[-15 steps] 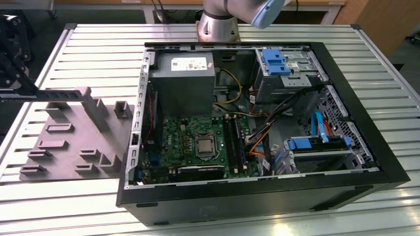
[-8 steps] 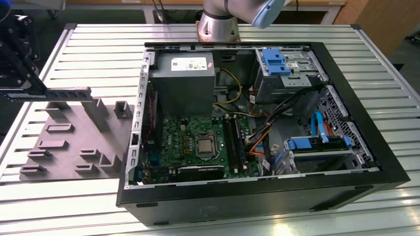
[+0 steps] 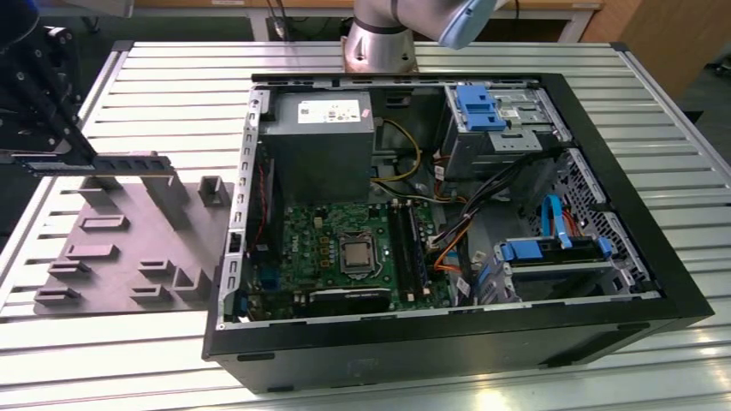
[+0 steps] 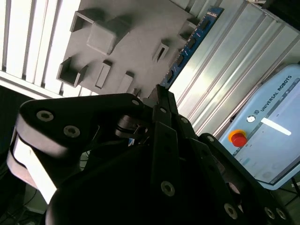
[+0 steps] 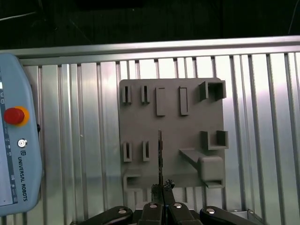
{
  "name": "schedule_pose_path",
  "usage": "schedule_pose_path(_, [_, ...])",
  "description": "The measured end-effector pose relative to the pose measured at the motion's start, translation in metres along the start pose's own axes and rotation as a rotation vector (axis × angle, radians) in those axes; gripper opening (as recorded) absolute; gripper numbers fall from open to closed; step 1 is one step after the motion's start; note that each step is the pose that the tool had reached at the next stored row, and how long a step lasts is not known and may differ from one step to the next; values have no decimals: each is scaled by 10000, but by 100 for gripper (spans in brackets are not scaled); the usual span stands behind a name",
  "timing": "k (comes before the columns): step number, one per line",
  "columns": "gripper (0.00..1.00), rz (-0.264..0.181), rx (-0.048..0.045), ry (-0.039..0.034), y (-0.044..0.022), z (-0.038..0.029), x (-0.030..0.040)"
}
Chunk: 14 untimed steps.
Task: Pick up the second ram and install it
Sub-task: 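Pick up the second ram and move it above second insertion slot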
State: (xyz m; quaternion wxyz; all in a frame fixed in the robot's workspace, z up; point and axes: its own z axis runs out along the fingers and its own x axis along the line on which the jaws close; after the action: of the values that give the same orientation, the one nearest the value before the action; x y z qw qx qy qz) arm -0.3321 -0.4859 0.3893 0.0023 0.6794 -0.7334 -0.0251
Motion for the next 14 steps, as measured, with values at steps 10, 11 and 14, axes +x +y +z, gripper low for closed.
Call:
schedule_pose_path(10, [12, 0, 0, 0, -135, -5, -11])
schedule_pose_path(11, [12, 0, 1, 0, -148, -5, -11])
schedule_pose_path(14, [12, 0, 0, 0, -185, -7, -14])
